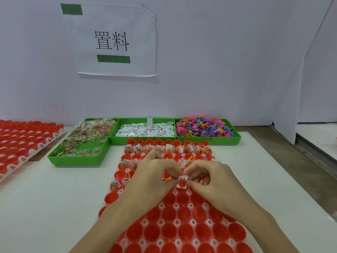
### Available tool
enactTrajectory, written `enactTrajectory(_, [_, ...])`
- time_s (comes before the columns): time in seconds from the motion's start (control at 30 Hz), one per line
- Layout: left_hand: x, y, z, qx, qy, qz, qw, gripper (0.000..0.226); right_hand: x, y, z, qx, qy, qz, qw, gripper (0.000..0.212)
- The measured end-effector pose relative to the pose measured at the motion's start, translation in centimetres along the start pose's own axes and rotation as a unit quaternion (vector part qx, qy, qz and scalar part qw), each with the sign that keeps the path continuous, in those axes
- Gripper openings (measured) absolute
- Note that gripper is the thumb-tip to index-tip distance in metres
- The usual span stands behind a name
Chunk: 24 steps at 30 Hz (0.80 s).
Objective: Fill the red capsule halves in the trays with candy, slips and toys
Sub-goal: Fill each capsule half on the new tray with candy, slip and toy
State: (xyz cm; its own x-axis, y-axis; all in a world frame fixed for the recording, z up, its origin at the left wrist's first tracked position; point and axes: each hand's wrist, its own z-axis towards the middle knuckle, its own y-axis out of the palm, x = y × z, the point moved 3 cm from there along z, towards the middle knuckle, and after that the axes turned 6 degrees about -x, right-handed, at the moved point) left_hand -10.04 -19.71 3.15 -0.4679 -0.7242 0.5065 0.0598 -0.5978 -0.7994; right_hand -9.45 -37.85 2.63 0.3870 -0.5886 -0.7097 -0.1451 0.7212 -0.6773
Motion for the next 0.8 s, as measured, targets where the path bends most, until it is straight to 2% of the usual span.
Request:
enactTrajectory(0.13, [-0.04, 0.17, -0.12, 0.0, 0.021, 0.026, 0.999, 0.019, -0.24, 0.14, -0.03, -0.002, -0.01, -0.022, 1.0, 0.025])
enactTrajectory(0.27, [0.06, 0.38, 0.07, -0.025, 0.039, 0.076, 0.996, 0.015, -0.46, 0.53, -0.18, -0.004, -0.016, -0.039, 0.999, 0.024])
enactTrajectory(0.5, [0.39, 0.31, 0.06, -0.025, 0.043, 0.06, 0.997, 0.012, -0.51, 0.84, -0.17, 0.004, -0.013, -0.067, 0.998, 0.026])
enactTrajectory(0.67, [0.49, 0.51, 0.01, -0.021, 0.051, 0.054, 0.997, 0.027, -0.52, 0.97, 0.01, 0.007, -0.006, -0.073, 0.997, 0.033])
enactTrajectory(0.8, [0.47, 0.64, 0.09, -0.013, 0.058, 0.083, 0.995, 0.02, -0.36, 0.55, 0.01, -0.011, 0.006, -0.046, 0.999, 0.026])
